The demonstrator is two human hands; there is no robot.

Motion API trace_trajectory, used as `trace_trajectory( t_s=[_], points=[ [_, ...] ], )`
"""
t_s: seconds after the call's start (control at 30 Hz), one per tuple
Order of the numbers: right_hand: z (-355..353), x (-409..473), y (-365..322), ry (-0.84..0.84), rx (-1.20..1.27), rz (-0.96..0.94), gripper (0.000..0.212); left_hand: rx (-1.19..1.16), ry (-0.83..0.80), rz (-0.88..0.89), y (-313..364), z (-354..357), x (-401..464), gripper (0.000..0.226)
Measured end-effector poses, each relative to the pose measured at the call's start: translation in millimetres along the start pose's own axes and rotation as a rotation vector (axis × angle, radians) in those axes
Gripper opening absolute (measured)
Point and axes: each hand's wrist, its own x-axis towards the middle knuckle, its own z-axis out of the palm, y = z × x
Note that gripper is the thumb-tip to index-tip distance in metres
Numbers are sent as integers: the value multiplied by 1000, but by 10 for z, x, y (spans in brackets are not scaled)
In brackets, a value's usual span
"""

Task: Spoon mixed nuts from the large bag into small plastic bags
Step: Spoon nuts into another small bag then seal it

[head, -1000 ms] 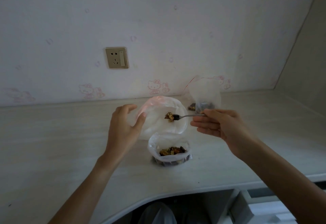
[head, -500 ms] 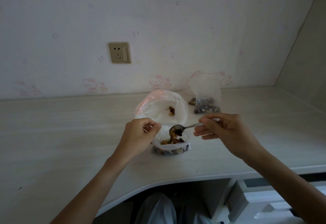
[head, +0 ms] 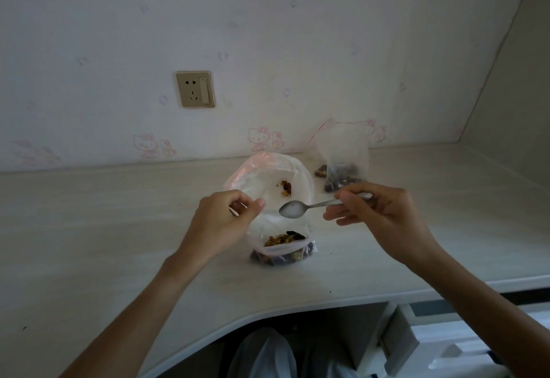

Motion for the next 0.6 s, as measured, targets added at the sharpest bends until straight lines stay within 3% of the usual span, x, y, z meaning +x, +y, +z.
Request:
trace_trajectory(
  t_s=[0.13, 0.23, 0.3, 0.37, 0.43, 0.6],
  points=[
    [45, 156, 61, 95, 286, 254, 25, 31, 179, 85, -1, -32, 229, 17],
    [152, 320, 196, 172, 407, 403, 28, 173, 307, 107, -40, 8, 440, 39],
    [272, 432, 304, 212, 449, 470, 29, 288, 196, -7, -91, 65, 570, 68],
    [409, 532, 414, 235, 465, 513, 28, 308, 43, -138, -143, 154, 651, 80],
    [539, 612, 509, 255, 446, 546, 28, 266, 5, -171, -223, 238, 671, 67],
    [694, 735, 678, 369, 344, 500, 26, 81, 84, -78, -290, 292, 613, 20]
  ],
)
